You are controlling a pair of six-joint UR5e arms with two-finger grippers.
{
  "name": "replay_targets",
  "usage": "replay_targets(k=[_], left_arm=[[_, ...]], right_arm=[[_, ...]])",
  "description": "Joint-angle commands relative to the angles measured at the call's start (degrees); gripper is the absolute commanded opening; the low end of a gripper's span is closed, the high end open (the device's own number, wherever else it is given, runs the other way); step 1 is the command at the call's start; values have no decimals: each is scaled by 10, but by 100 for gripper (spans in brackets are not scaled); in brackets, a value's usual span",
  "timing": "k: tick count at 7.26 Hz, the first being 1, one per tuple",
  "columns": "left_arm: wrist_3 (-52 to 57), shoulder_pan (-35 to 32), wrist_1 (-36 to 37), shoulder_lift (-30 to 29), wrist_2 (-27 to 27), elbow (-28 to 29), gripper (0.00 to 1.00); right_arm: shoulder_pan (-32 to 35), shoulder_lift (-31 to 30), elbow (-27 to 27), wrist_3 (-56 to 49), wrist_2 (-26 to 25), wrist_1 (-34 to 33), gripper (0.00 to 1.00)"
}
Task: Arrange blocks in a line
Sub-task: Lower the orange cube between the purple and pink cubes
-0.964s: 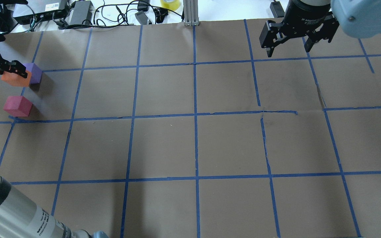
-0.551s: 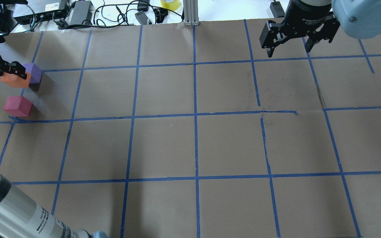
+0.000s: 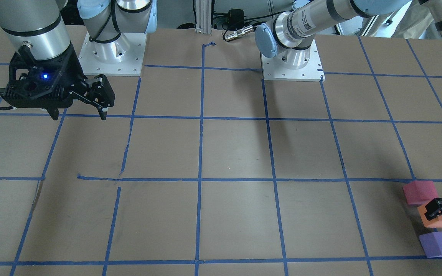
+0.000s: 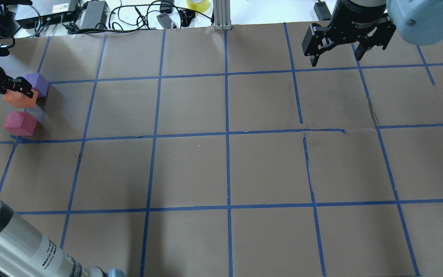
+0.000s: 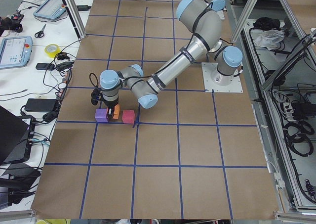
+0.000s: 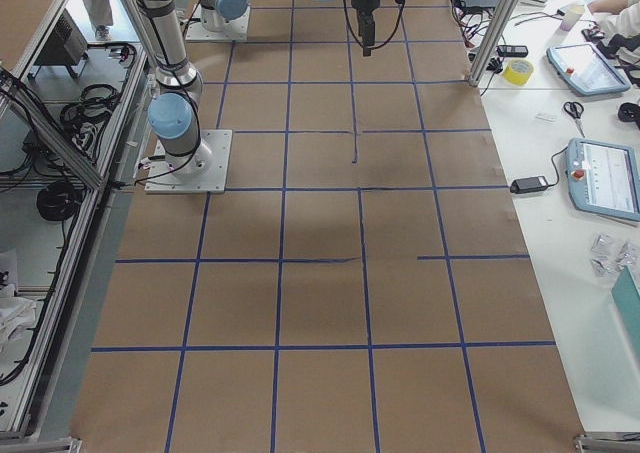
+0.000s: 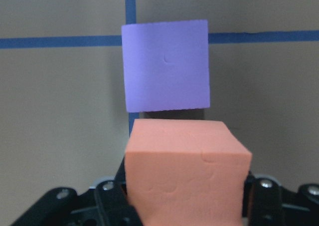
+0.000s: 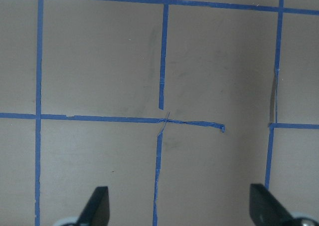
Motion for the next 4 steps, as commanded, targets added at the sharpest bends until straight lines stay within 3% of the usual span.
replay_targets(k=[1, 4], left_arm=[[0, 0, 0, -7, 2, 1, 0], [-1, -1, 3, -21, 30, -5, 0]], right_arm=[[0, -1, 0, 2, 0, -1, 100], [0, 0, 1, 2, 0, 0, 100]])
